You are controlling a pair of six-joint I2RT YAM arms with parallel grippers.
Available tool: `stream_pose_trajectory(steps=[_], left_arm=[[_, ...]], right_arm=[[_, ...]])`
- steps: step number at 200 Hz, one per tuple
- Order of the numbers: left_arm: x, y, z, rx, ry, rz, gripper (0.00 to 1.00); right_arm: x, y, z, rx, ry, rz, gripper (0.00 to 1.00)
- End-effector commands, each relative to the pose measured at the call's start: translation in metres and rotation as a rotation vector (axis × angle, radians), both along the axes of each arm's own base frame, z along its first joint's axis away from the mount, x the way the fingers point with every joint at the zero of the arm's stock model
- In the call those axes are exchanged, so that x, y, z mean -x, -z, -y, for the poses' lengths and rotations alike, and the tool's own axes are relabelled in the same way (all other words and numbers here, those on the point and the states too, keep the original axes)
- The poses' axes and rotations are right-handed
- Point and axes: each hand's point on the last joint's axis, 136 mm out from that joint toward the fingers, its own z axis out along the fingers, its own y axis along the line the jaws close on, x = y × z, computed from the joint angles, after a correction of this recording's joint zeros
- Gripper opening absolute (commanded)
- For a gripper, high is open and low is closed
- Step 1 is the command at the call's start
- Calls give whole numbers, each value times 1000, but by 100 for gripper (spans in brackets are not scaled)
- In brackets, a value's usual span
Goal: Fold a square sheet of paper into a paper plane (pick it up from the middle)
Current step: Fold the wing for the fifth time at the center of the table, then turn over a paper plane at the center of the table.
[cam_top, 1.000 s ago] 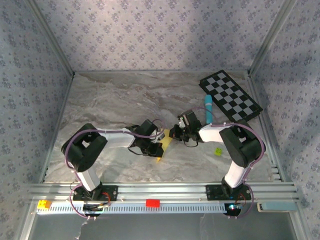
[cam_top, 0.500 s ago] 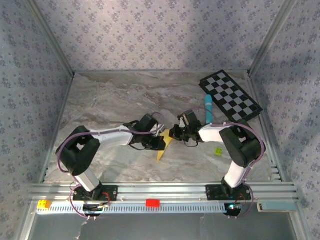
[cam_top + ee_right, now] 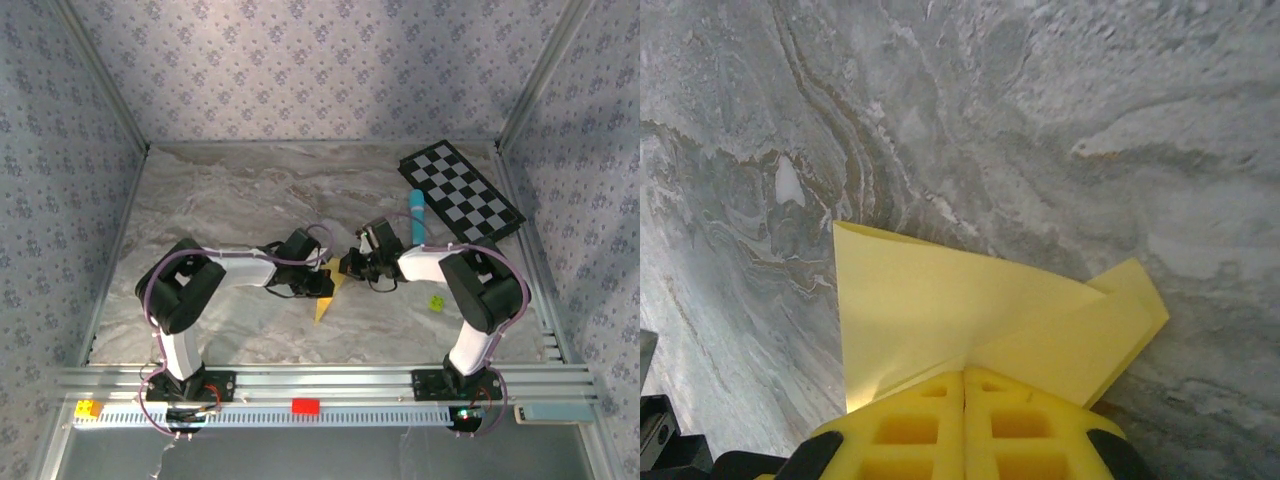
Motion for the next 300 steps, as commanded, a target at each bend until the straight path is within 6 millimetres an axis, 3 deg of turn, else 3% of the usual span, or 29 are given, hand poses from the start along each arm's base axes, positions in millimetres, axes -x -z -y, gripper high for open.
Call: stream_pose_trajectory(steps=[1,47,69,97,117,137,174,213,300], left_arm=[[24,32,-27,-111,-30,-97,0],[20,27,-22,-88,-46,-89,0],[14,13,-14,-49,-51,-61,0],[-1,-24,-3,11,-63,25,14],[-14,-53,-8,14,-76,109,23],[-22,-67,-20,13,-99,143,27],[-29,-52,-48,-16,-147,82,23],[-24,-40,-39,26,-112,-6,23],[-6,-10,-45,-28,-86,-105,23]], right_arm=[[-15,14,27,84,43,-16,7],[-52,2,49,3,114,10,9],[-56,-22,46,-33,106,64,10],[-41,-45,49,19,93,112,13],[-25,-45,52,33,98,110,15],[-7,-38,50,30,99,90,17],[19,-28,33,19,64,64,18],[31,-23,20,42,37,60,19],[37,-20,14,35,19,49,21]])
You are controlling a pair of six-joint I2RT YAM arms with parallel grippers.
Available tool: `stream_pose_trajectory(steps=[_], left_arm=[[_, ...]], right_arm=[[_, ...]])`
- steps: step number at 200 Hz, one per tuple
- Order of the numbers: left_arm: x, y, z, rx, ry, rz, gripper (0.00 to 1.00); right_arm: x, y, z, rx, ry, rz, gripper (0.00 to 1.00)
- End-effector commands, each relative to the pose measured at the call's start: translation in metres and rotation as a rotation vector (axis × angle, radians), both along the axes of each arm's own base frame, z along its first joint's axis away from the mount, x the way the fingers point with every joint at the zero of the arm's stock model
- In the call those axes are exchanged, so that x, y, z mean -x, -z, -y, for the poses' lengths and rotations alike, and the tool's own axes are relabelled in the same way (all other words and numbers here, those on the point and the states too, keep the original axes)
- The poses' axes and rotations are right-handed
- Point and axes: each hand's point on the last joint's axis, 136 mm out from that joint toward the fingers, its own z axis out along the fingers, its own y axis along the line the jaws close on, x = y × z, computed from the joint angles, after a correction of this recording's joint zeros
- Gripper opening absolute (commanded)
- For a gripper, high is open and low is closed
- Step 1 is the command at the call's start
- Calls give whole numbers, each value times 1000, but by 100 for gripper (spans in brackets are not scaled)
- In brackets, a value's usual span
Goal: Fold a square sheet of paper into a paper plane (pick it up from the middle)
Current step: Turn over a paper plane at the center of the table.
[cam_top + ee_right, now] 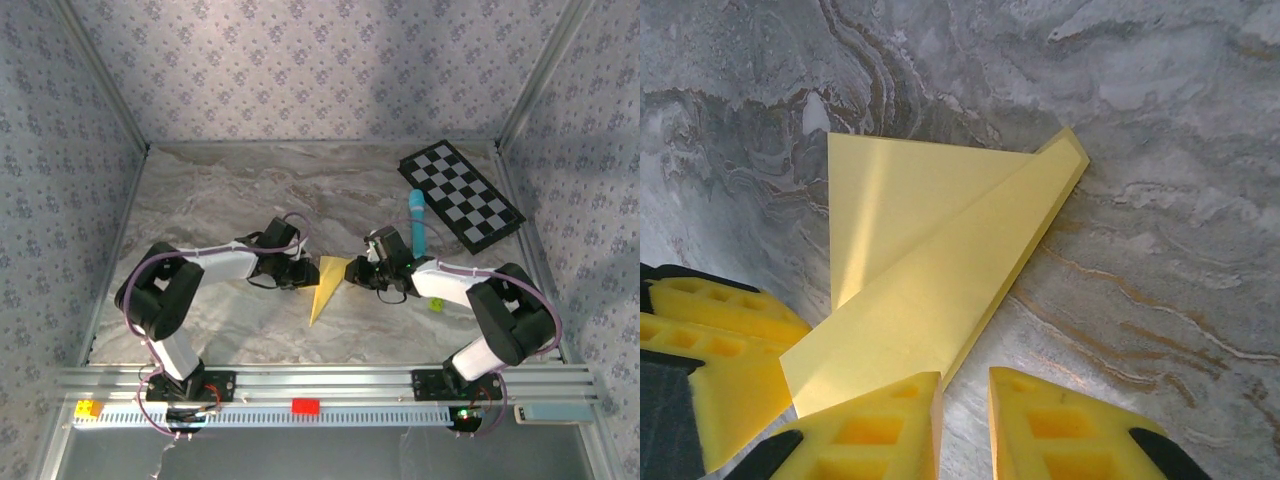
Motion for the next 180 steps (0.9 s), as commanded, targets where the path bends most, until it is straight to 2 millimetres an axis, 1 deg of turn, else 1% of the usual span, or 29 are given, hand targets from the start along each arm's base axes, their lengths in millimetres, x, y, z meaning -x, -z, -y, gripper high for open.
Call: stream_pose_trajectory(steps=[1,39,62,115,159,180], left_arm=[[17,10,-3,-10,45,-54,23],[32,15,0,29,97,-94,25],[38,13,3,58,125,-105,27],[39,11,8,76,146,-110,27],[40,12,13,88,160,-117,27],[40,11,17,102,171,-116,25]], right_arm=[[2,5,0,10,6,-7,21],[5,8,-2,14,-3,-14,21],[8,11,-6,13,-13,-24,21],[13,16,-18,-13,-43,-40,21],[17,20,-23,-28,-57,-51,21],[18,21,-23,-32,-58,-56,21]])
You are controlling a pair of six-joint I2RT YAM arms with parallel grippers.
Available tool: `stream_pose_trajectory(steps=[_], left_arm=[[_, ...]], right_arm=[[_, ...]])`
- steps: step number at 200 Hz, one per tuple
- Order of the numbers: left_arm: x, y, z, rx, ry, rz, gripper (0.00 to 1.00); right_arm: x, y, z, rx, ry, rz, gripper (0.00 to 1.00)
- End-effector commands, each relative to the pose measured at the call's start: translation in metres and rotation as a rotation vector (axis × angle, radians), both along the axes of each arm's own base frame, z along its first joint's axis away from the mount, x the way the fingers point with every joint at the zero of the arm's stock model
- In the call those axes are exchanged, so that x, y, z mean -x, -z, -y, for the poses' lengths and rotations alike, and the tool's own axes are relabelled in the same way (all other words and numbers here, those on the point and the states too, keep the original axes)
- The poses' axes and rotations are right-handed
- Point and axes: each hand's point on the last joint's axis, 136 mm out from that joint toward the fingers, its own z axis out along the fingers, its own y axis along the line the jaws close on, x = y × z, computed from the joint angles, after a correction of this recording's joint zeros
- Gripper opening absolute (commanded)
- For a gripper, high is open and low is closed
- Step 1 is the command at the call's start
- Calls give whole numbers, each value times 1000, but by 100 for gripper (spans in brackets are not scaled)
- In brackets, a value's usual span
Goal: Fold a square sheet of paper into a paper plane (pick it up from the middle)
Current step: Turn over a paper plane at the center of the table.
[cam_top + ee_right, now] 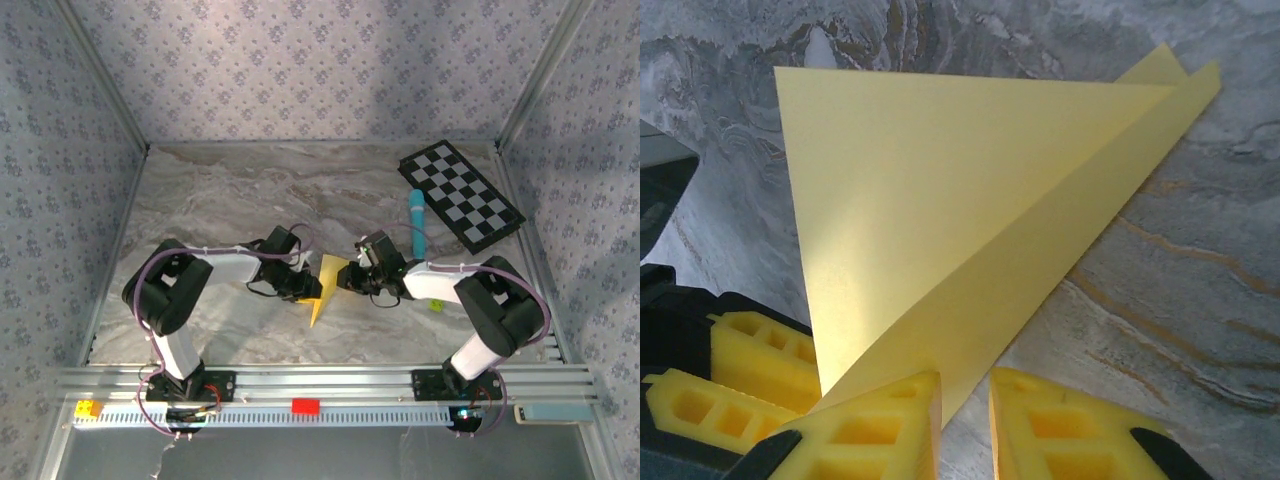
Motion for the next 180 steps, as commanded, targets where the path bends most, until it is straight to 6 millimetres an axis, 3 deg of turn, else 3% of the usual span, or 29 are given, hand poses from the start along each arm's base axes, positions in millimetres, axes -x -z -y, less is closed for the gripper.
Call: stream_pose_trajectory(steps=[1,77,109,138,180], left_arm=[[4,-3,11,38,44,-7,25],[-2,-19,26,118,47,22,5],[-7,-30,24,110,20,66,2],[-28,-28,-18,-147,-109,202,0],[-48,-42,-77,-462,-225,349,0]], right_arm=[[7,9,-1,-5,-8,-32,21],[10,10,1,-3,-4,-36,21],[9,5,9,7,24,-18,21],[6,-4,22,30,62,10,21],[4,-16,34,61,96,43,22]])
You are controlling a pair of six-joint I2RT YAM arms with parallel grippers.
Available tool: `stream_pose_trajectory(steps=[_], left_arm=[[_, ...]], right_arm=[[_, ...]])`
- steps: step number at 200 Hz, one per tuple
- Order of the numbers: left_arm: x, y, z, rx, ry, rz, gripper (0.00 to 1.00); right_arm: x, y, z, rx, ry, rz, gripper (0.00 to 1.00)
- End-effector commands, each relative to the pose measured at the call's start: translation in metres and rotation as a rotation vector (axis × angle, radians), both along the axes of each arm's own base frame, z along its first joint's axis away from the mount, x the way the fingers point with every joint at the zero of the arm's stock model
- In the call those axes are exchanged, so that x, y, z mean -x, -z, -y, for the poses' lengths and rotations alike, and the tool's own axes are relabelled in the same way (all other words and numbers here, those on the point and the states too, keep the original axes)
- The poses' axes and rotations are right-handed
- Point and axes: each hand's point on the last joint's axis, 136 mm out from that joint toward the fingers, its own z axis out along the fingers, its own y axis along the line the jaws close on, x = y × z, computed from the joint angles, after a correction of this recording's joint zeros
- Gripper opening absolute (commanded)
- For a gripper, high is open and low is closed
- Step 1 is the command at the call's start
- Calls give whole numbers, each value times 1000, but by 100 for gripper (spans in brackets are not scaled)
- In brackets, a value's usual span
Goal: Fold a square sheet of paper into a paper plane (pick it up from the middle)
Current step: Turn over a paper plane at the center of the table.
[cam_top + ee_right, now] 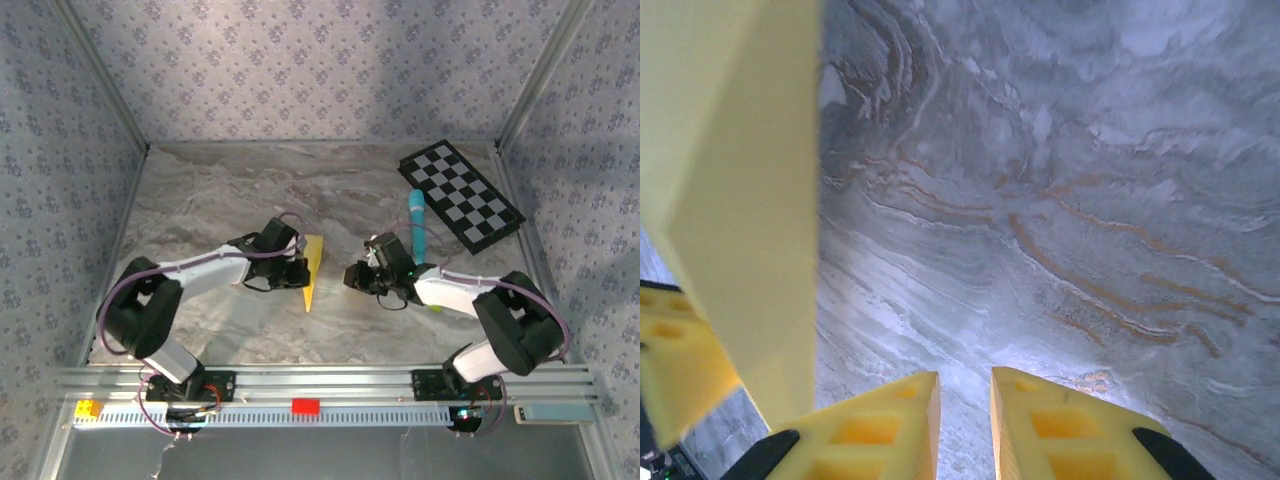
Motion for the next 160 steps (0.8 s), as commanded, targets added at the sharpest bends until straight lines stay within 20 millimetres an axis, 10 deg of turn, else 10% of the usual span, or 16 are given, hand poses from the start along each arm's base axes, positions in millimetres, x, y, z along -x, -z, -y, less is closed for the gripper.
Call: stream_pose_trajectory(steps=[1,160], left_arm=[[-12,-3,-45,-252,-91,83,0],[-4,26,-42,-348,-56,-9,10]], right_arm=[[3,3,13,50,34,-8,22],[2,-3,1,45,15,9,23]])
